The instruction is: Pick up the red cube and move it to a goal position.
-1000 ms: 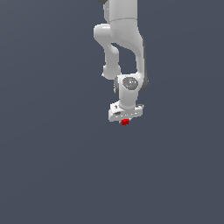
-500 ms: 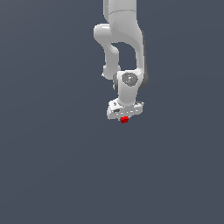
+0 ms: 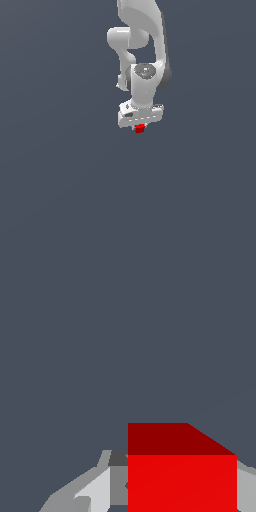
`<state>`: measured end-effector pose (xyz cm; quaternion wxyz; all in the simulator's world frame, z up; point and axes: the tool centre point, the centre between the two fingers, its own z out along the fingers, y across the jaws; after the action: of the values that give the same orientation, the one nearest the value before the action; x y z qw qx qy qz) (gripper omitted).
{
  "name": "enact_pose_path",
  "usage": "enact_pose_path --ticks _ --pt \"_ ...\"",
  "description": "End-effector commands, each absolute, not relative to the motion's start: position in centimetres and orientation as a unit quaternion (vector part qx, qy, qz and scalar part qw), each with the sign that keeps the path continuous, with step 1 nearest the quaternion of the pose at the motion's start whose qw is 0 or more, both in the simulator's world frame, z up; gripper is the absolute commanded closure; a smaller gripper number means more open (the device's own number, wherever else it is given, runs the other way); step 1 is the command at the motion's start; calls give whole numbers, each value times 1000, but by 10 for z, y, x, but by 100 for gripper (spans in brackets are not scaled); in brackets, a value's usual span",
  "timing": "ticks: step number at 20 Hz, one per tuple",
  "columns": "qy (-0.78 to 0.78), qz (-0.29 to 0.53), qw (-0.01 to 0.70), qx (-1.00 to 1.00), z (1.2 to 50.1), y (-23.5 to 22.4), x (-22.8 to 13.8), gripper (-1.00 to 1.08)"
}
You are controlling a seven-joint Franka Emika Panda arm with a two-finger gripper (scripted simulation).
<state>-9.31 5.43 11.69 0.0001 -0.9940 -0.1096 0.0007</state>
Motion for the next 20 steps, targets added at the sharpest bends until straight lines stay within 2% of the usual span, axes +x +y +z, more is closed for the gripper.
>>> enact_pose_path --ticks 1,20 --pt "-110 0 0 -994 143 48 -92 108" --pt "-109 0 1 -994 332 2 -80 108"
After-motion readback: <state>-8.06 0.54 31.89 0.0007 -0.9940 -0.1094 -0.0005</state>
